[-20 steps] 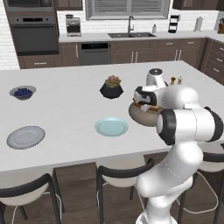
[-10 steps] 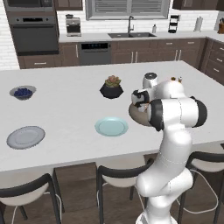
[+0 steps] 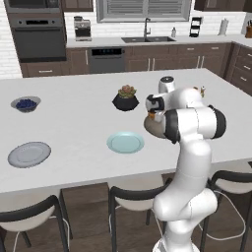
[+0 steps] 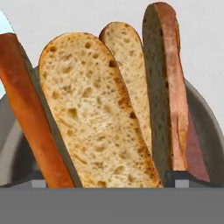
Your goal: Place one bun and one sausage from the bowl on each plate.
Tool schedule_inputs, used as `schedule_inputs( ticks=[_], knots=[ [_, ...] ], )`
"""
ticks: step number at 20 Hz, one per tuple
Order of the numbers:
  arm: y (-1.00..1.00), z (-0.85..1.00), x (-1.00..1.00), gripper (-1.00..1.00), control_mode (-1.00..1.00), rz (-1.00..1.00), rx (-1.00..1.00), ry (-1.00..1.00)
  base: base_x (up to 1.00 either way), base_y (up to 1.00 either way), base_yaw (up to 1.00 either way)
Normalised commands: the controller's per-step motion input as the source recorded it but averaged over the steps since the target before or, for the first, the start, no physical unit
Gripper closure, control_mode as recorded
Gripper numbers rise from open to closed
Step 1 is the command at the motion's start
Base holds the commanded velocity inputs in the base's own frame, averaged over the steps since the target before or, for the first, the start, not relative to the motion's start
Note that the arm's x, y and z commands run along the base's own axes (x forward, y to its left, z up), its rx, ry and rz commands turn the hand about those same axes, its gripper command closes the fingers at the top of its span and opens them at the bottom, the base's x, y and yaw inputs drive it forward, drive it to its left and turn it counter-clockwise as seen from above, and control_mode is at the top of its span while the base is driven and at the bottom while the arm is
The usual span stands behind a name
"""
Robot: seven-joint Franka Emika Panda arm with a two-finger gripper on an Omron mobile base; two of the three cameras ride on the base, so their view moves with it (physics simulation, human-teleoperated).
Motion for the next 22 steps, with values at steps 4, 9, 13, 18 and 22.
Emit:
schedule_inputs(
  ticks=[4,9,13,18,22],
  knots=[
    [0.02,0.04,-0.82,1.00,-1.00,0.00,0.07,-0.03,0.00,0.00,0.00],
    [0.58,0.79,-0.32,1.00,-1.00,0.00,0.01,0.00,0.00,0.00,0.00],
    [1.00,0.87,-0.29,1.00,-1.00,0.04,0.00,0.20,0.00,0.00,0.00],
    [0.84,-0.02,-0.59,1.00,-1.00,0.01,0.07,0.33,0.00,0.00,0.00],
    [0.57,-0.33,-0.25,1.00,-1.00,-0.04,0.06,0.21,0.00,0.00,0.00]
  ],
)
